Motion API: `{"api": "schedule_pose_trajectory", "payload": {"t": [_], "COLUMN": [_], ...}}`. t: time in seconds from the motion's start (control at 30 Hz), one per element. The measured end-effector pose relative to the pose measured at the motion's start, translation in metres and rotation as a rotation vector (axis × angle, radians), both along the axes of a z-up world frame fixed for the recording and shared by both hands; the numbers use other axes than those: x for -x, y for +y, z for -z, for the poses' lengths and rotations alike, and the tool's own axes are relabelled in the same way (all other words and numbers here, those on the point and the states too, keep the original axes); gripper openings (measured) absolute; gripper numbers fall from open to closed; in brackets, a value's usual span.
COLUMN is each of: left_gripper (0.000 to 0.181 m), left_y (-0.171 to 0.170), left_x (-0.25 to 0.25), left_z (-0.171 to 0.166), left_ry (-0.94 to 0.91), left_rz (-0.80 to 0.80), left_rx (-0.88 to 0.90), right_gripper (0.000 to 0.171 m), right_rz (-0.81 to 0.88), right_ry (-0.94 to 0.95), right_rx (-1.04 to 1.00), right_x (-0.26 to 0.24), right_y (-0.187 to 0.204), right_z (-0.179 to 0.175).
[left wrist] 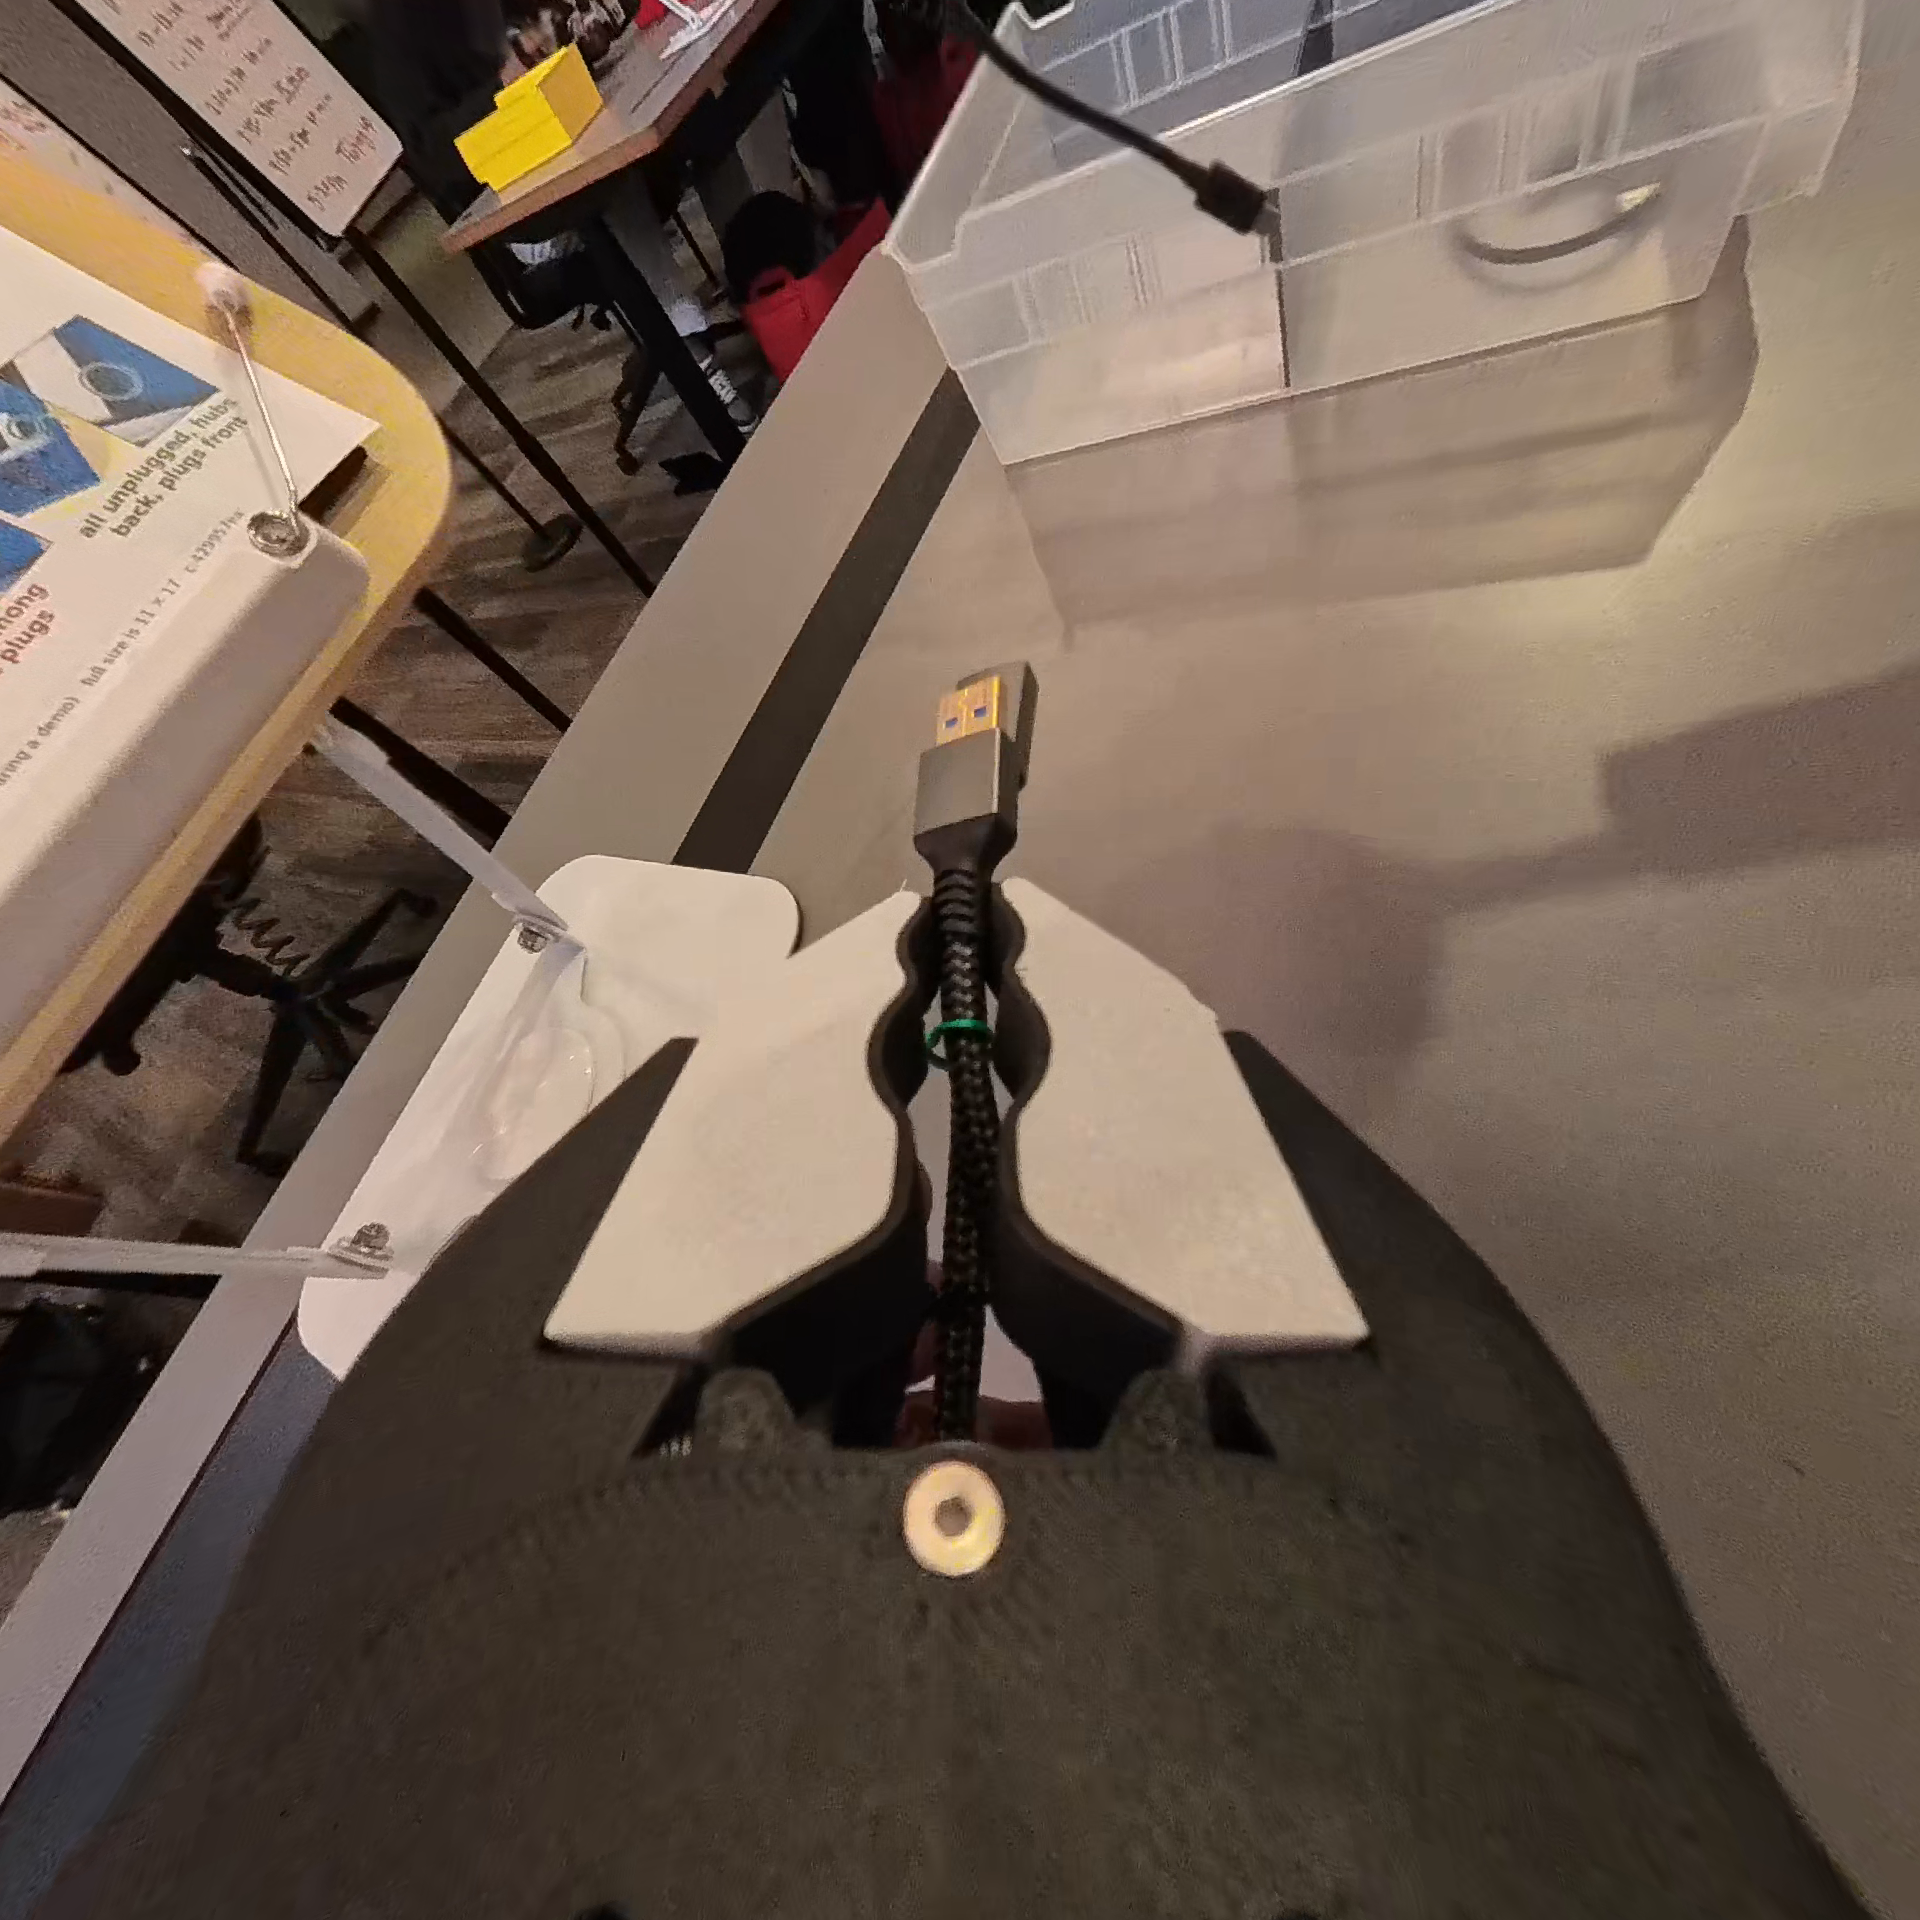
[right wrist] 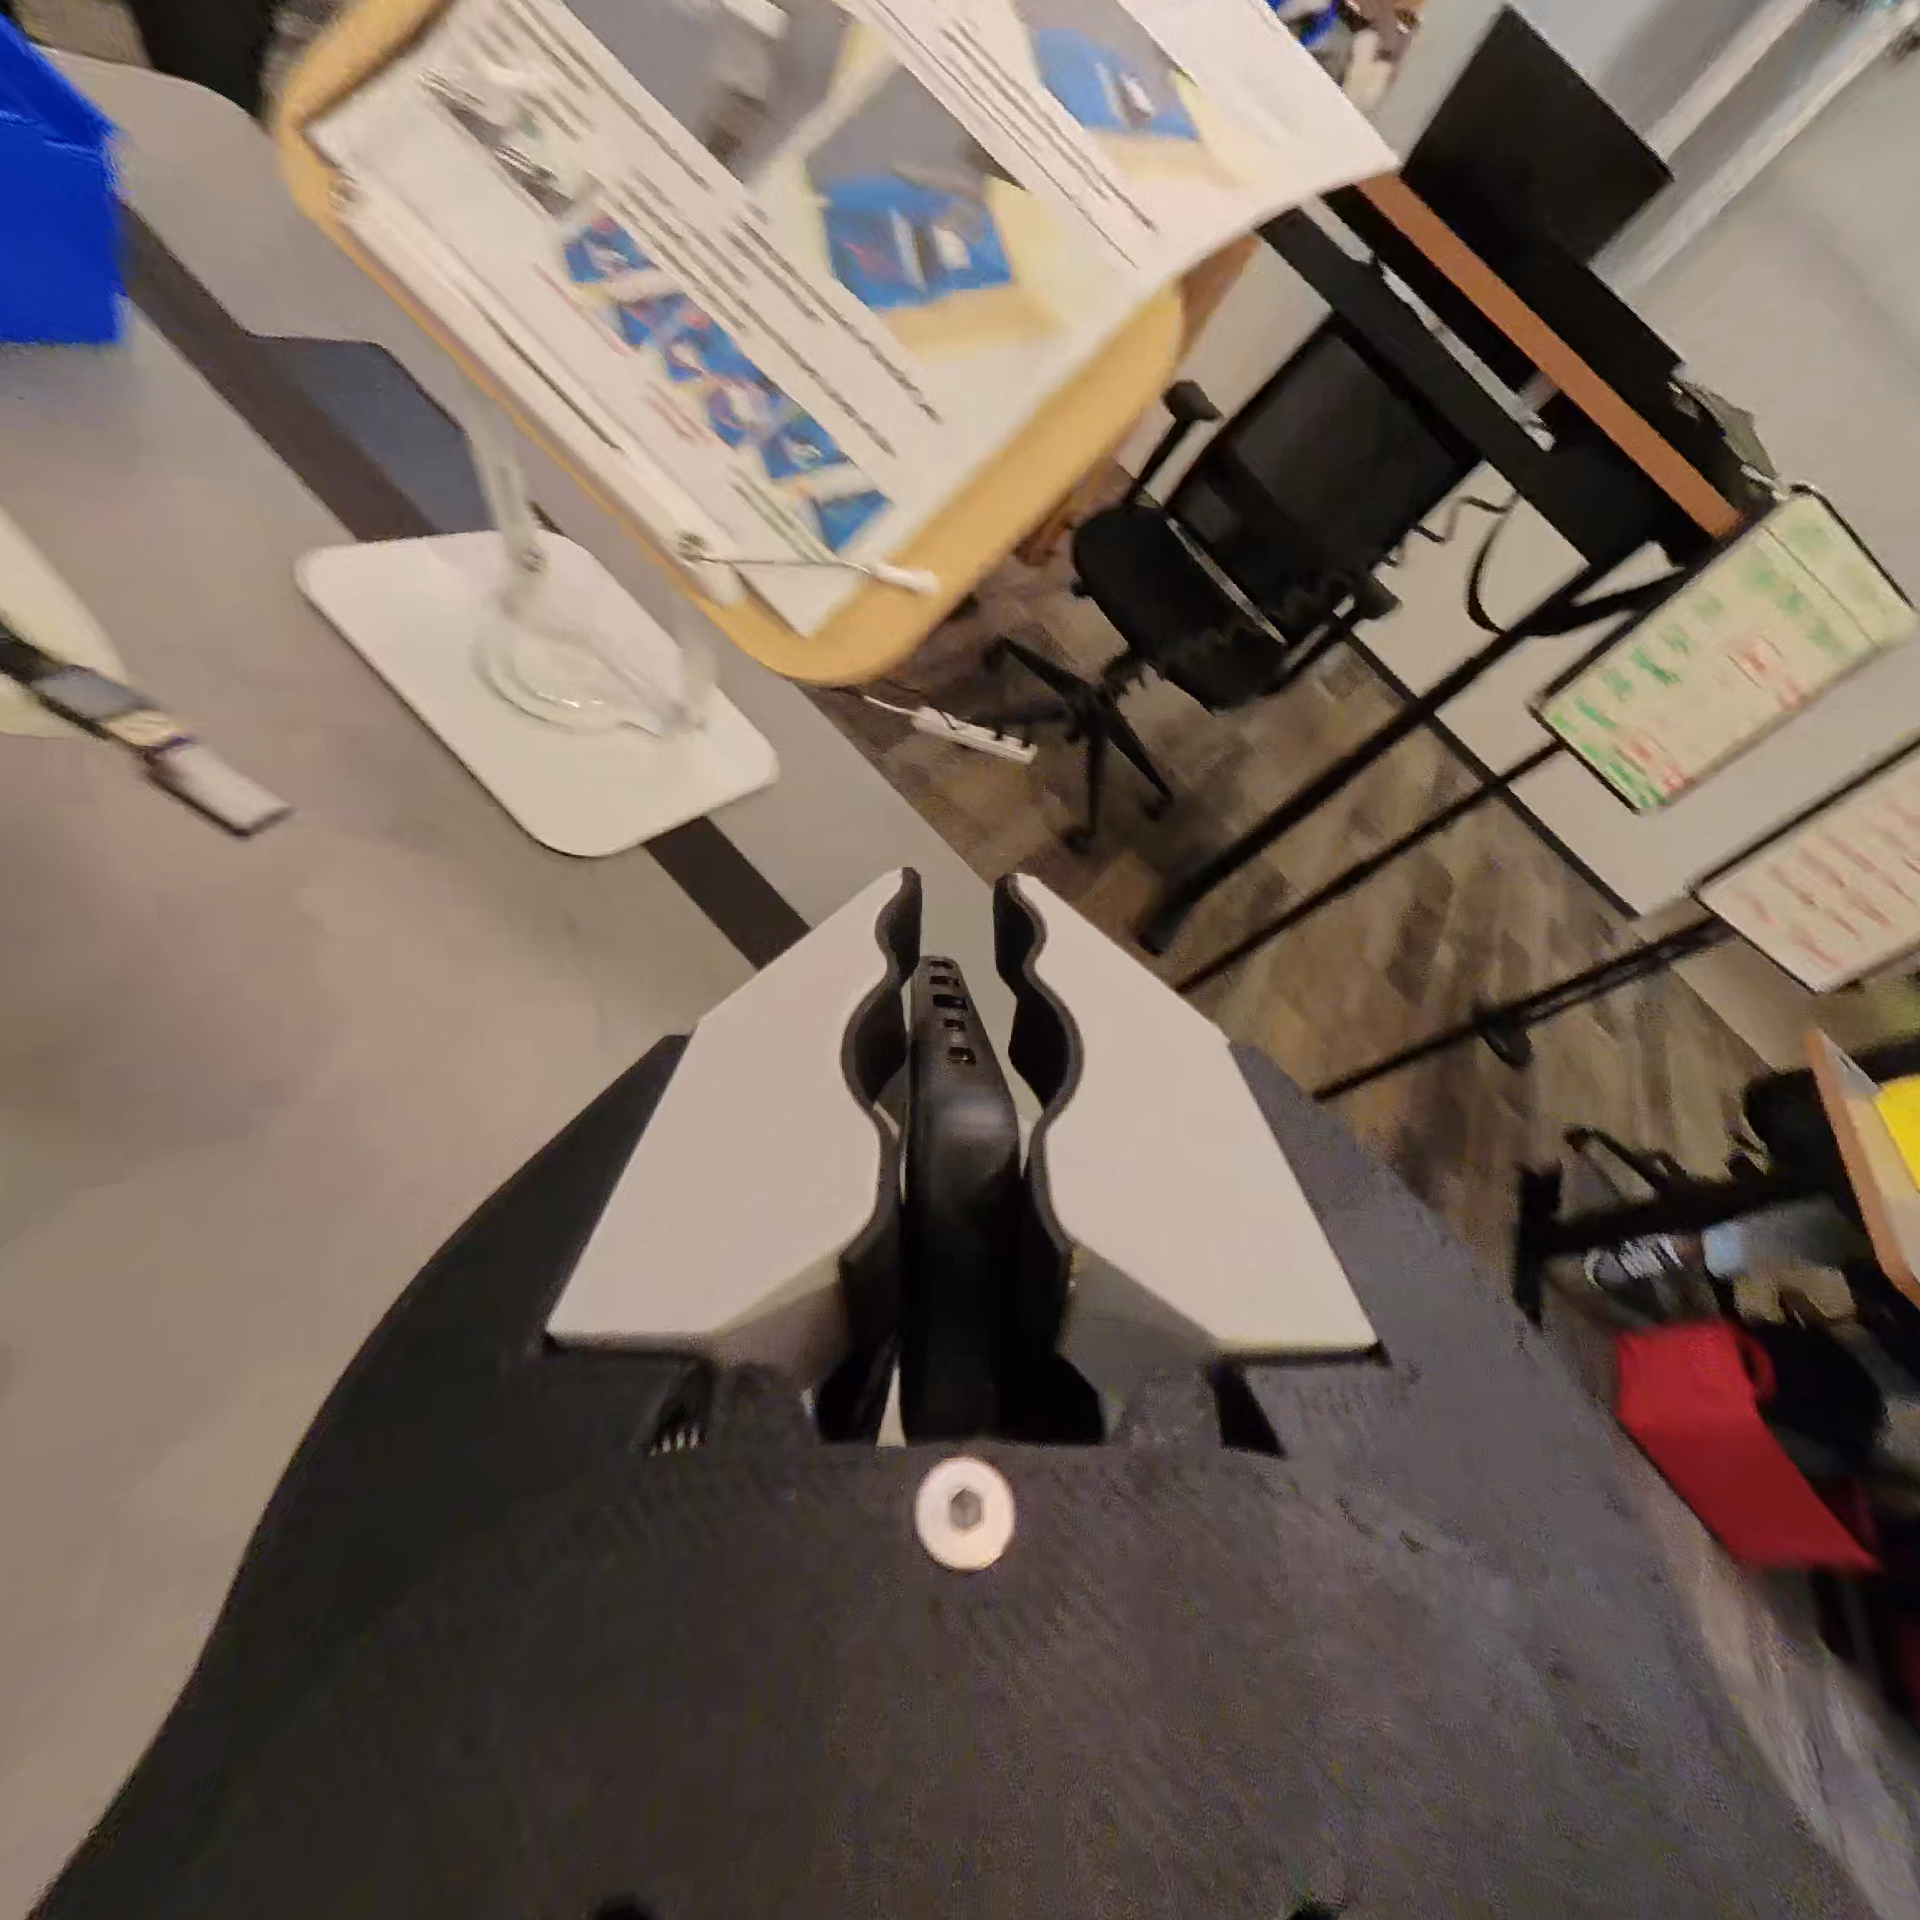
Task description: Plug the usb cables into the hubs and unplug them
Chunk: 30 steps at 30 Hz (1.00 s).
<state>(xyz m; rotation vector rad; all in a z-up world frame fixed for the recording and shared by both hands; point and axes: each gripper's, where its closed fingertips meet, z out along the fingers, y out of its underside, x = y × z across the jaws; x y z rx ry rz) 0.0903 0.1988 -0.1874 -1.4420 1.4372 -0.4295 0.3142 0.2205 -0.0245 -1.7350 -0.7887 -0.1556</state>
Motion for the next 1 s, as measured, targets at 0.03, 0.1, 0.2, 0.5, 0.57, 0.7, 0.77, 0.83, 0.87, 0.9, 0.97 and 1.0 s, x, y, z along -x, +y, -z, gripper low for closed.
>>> {"api": "schedule_pose_trajectory", "payload": {"t": [0.03, 0.1, 0.2, 0.5, 0.57, 0.7, 0.77, 0.83, 0.87, 0.9, 0.97, 1.0], "left_gripper": [0.008, 0.008, 0.008, 0.008, 0.007, 0.007, 0.008, 0.007, 0.008, 0.007, 0.008, 0.008], "left_y": [0.0, 0.0, 0.005, 0.009, 0.007, 0.005, 0.004, 0.003, 0.003, 0.003, 0.003, 0.003], "left_x": [0.0, 0.001, 0.005, 0.009, 0.007, 0.005, 0.005, 0.005, 0.005, 0.004, 0.004, 0.004], "left_z": [0.0, -0.002, -0.003, 0.002, 0.003, 0.007, 0.01, 0.012, 0.012, 0.013, 0.014, 0.013], "left_ry": [-0.002, -0.016, -0.021, -0.027, -0.028, -0.013, -0.007, -0.005, -0.004, -0.005, -0.004, -0.004], "left_rz": [0.002, 0.007, -0.007, -0.014, -0.003, 0.004, 0.008, 0.009, 0.011, 0.013, 0.014, 0.015], "left_rx": [0.003, 0.008, 0.003, 0.02, 0.023, 0.018, 0.023, 0.027, 0.032, 0.037, 0.039, 0.04], "right_gripper": [0.012, 0.012, 0.012, 0.012, 0.012, 0.011, 0.012, 0.034, 0.056, 0.069, 0.084, 0.094], "right_rz": [0.047, 0.118, 0.162, 0.226, 0.234, 0.241, 0.233, 0.22, 0.22, 0.213, 0.206, 0.192], "right_ry": [-0.004, -0.059, -0.064, -0.281, -0.321, -0.314, -0.292, -0.229, -0.203, -0.173, -0.131, -0.126], "right_rx": [0.001, 0.001, -0.081, 0.108, 0.221, 0.465, 0.573, 0.707, 0.764, 0.814, 0.91, 0.94], "right_x": [-0.019, -0.051, -0.077, -0.136, -0.141, -0.137, -0.131, -0.122, -0.12, -0.116, -0.115, -0.115], "right_y": [0.005, 0.014, 0.02, 0.052, 0.056, 0.058, 0.056, 0.05, 0.047, 0.043, 0.033, 0.027], "right_z": [-0.003, -0.006, -0.028, 0.04, 0.087, 0.172, 0.202, 0.22, 0.224, 0.225, 0.222, 0.218]}}
